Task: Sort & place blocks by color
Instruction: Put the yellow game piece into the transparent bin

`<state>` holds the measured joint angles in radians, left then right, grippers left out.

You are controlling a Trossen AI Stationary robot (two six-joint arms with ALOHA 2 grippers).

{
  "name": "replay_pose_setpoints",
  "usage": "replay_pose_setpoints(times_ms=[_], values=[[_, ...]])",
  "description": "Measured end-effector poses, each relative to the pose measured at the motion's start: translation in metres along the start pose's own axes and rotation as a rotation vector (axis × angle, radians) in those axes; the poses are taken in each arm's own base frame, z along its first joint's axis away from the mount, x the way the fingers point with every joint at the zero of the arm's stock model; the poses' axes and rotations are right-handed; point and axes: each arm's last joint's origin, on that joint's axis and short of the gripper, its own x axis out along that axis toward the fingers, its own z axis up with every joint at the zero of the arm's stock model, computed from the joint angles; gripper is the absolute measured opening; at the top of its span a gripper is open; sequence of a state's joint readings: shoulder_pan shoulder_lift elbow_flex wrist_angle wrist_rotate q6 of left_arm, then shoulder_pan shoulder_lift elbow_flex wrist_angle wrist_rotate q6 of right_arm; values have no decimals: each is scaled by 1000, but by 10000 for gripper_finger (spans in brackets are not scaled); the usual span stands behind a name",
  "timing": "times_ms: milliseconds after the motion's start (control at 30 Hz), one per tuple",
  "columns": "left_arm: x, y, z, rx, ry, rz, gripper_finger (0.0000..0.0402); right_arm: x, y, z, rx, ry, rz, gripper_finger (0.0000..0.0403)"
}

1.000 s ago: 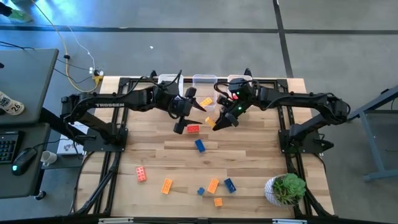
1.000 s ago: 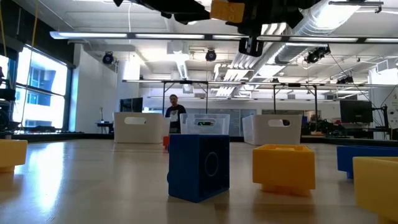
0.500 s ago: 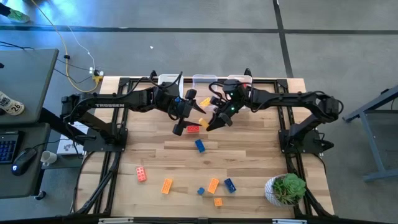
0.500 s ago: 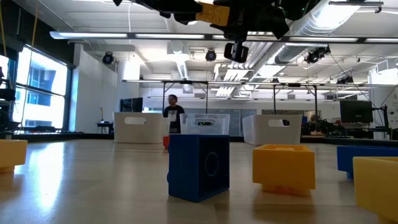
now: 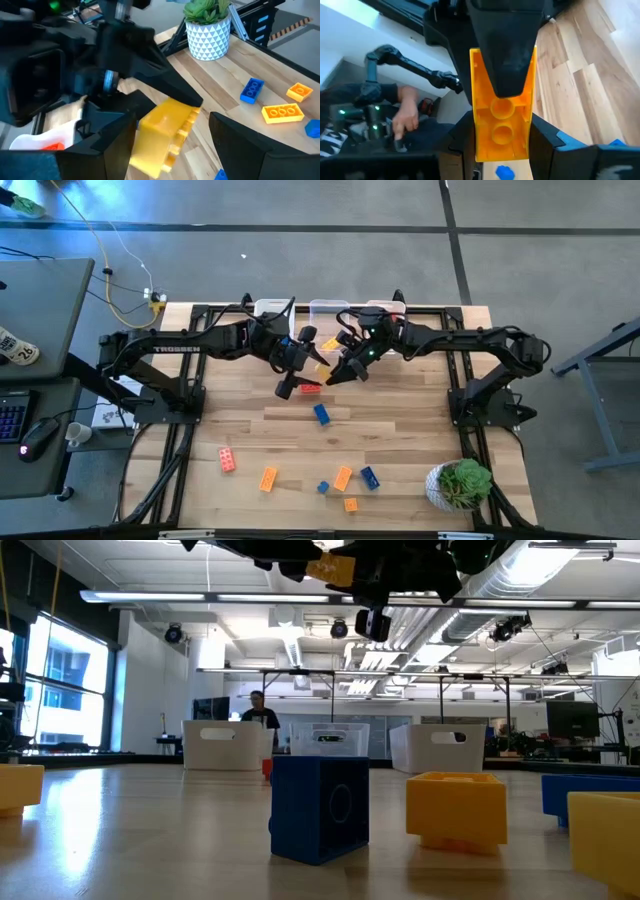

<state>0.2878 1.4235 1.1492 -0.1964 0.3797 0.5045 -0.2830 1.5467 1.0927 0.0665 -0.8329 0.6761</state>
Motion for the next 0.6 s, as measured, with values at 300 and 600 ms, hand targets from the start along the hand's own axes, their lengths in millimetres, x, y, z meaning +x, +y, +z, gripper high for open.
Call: replay_pose_setpoints(times_ms=[300, 600], values=[[0, 0, 1, 8, -7, 6, 204, 0, 1, 1, -4, -2, 11, 107], [0, 0, 0, 28, -7, -8, 98, 0, 1, 0, 0, 18, 31, 107]])
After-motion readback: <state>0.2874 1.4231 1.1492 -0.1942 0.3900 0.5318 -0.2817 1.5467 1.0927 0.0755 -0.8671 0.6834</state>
